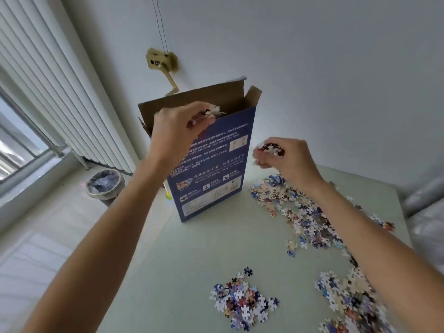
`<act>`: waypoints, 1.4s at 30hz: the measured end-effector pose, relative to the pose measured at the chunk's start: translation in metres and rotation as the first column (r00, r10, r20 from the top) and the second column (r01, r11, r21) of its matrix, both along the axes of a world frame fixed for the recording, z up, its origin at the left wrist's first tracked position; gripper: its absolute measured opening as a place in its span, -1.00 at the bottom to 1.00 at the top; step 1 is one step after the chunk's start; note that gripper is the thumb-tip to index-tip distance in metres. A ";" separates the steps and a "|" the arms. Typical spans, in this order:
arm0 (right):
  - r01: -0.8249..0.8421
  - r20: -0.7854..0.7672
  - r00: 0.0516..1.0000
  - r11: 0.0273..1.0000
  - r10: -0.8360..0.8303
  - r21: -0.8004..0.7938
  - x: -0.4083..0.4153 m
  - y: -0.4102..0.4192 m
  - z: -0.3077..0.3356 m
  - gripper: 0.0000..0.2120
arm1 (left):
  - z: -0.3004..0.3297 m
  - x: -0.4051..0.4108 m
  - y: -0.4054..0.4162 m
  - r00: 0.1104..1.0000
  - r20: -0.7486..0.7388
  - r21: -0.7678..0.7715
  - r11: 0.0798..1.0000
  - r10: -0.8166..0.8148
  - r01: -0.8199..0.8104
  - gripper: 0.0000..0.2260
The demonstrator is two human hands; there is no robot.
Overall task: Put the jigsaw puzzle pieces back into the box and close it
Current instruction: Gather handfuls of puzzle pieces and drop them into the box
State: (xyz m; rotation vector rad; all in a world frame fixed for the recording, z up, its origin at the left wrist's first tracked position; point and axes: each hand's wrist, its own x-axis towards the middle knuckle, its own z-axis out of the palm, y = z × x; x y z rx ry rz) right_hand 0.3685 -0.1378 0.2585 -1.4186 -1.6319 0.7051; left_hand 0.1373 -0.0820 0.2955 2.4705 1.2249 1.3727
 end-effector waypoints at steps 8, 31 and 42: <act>-0.066 0.357 0.933 0.963 -0.033 0.261 -0.032 0.121 0.054 -0.79 | 0.003 -0.001 0.065 0.921 -0.363 -0.068 0.982 0.143 -0.179 -0.74; -0.361 0.568 0.755 0.931 0.327 -0.055 -0.060 0.170 0.028 -0.79 | -0.018 -0.013 0.066 0.981 -0.160 -0.268 0.951 0.113 -0.154 -0.87; -0.271 0.562 0.800 0.962 0.209 0.028 -0.066 0.159 0.032 -0.85 | -0.025 -0.014 0.054 0.953 -0.284 -0.224 0.960 0.102 -0.169 -0.88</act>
